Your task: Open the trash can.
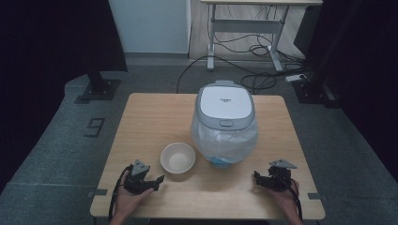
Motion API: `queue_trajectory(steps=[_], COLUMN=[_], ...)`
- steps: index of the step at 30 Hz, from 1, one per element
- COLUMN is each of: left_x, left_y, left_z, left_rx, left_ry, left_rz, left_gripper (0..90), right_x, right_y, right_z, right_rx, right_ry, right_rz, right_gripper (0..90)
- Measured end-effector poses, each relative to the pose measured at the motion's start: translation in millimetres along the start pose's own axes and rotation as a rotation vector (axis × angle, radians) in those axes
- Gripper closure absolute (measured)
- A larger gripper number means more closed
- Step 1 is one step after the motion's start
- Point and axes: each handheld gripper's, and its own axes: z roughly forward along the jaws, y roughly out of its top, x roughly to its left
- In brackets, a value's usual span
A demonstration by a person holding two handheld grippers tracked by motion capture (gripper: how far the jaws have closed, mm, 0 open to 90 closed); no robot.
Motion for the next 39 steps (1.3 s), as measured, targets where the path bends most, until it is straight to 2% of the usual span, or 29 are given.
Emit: queue_trajectory(steps=[7, 8, 11, 14, 15, 16, 17, 18, 19, 20, 23, 24, 25, 30, 34, 39], left_x=[0.5, -0.4, -1.1, -1.8, -1.8, -1.4, -1.0, -1.0, -0.7, -0.7, -1.0, -1.0, -1.6, -3.0, -3.0, -2.8], left_y=[0.8, 1.6, 1.9, 2.3, 2.3, 2.3, 2.1, 2.1, 1.8, 1.8, 1.9, 1.9, 1.9, 2.0, 1.8, 2.1], left_z=[1.7, 1.5, 1.8, 2.1, 2.1, 1.4, 1.1, 1.1, 0.8, 0.8, 0.6, 0.6, 0.8, 1.0, 2.0, 2.3], left_rx=[0.004, -0.004, -0.006, -0.004, -0.004, -0.006, -0.009, -0.009, -0.009, -0.009, -0.009, -0.009, -0.007, -0.006, -0.002, -0.002], left_ry=[-0.005, -0.009, -0.014, -0.018, -0.018, -0.016, -0.016, -0.016, -0.016, -0.016, -0.015, -0.015, -0.016, -0.019, -0.021, -0.020], left_rz=[-0.001, 0.000, 0.004, 0.011, 0.011, 0.007, 0.006, 0.006, 0.005, 0.005, 0.007, 0.007, 0.008, 0.013, 0.014, 0.010], left_gripper=[25.7, 25.7, 25.8, 25.8, 25.8, 25.9, 25.9, 26.0, 26.0, 26.1, 26.2, 26.2, 26.2, 26.4, 26.9, 26.8], right_x=[-1.8, -2.0, 0.4, 5.6, 5.6, 9.9, 11.3, 11.3, 15.0, 15.0, 21.4, 21.4, 24.0, 29.1, 32.2, 36.5], right_y=[0.8, 0.4, 0.6, 1.1, 1.1, 1.7, 2.0, 2.0, 3.3, 3.3, 5.1, 5.1, 5.8, 7.9, 9.6, 12.4], right_z=[-4.3, -7.9, -14.6, -23.5, -23.5, -29.5, -31.4, -31.4, -36.1, -36.1, -43.9, -43.9, -46.8, -52.0, -53.0, -50.6], right_rx=[0.016, 0.006, -0.021, -0.058, -0.058, -0.092, -0.103, -0.103, -0.134, -0.134, -0.176, -0.176, -0.193, -0.228, -0.238, -0.233], right_ry=[0.021, 0.048, 0.079, 0.124, 0.124, 0.149, 0.159, 0.159, 0.193, 0.193, 0.257, 0.257, 0.281, 0.318, 0.352, 0.390], right_rz=[0.020, 0.024, 0.011, -0.016, -0.016, -0.027, -0.032, -0.032, -0.045, -0.045, -0.052, -0.052, -0.060, -0.080, -0.083, -0.093], right_gripper=[16.2, 18.2, 22.5, 32.9, 32.9, 40.3, 44.4, 44.4, 57.1, 57.1, 68.6, 68.6, 72.5, 83.1, 89.1, 89.4])
